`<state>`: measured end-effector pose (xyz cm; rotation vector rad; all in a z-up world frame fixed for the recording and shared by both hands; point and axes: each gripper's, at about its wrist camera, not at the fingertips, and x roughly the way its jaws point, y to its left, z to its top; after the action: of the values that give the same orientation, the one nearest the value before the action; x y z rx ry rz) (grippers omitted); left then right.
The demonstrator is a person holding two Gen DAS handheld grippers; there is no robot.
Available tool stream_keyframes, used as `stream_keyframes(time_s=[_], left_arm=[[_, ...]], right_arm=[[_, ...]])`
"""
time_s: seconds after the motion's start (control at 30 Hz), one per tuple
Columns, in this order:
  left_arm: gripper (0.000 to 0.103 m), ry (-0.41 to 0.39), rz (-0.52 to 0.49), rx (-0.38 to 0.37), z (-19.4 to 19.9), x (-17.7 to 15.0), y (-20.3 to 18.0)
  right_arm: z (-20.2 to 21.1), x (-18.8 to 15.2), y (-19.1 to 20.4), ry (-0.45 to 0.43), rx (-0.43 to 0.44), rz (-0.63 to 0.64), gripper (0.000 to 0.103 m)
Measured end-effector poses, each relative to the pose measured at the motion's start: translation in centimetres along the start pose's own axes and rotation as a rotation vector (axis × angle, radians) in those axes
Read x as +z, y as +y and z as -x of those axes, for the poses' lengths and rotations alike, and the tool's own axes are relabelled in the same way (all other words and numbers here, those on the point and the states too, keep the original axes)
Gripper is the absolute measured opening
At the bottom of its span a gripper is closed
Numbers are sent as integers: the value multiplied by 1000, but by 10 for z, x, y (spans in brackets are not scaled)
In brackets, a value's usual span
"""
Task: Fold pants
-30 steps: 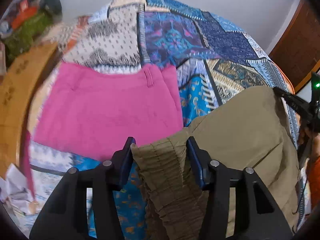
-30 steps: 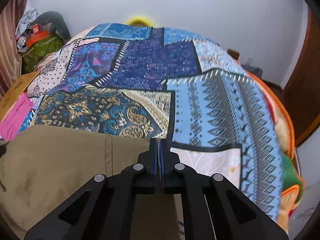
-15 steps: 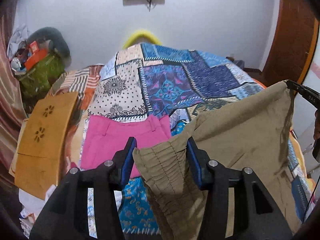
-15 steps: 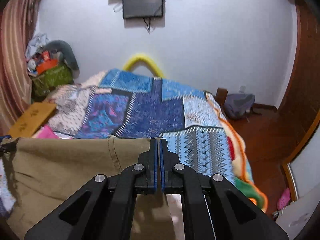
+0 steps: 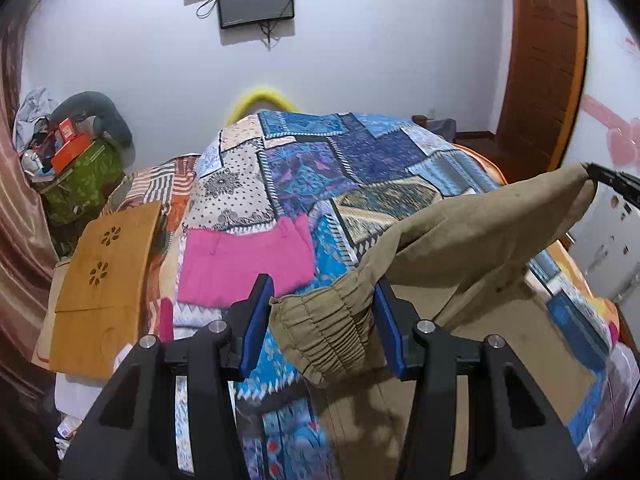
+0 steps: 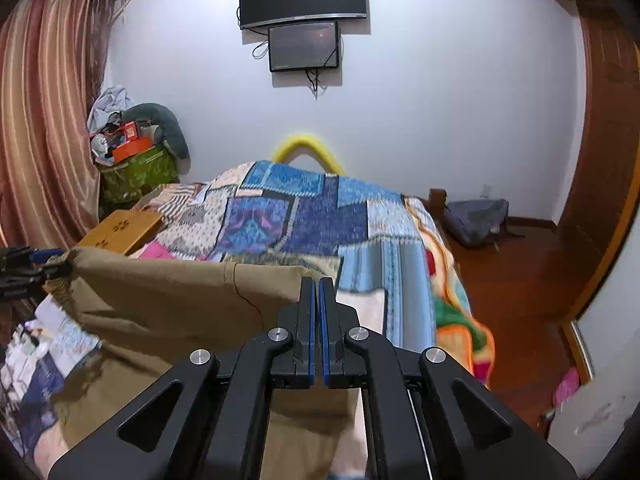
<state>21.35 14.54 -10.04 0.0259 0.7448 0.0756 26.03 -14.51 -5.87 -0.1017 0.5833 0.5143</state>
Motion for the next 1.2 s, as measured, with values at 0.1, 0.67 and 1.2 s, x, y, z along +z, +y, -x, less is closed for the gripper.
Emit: stream_keyframes(time_s=[0.1,0.67,1.2], left_arm=[[50,7,-25,-10,10,-18,-7],[50,159,-82,-79,16,-133,-23],[52,192,-82,-21,38,-153,-17]], right_arm=[[17,-25,1,25,4,-11,1],[41,-158,12,232,54,-88,2],[84,-208,18,297,-16,-114,4]])
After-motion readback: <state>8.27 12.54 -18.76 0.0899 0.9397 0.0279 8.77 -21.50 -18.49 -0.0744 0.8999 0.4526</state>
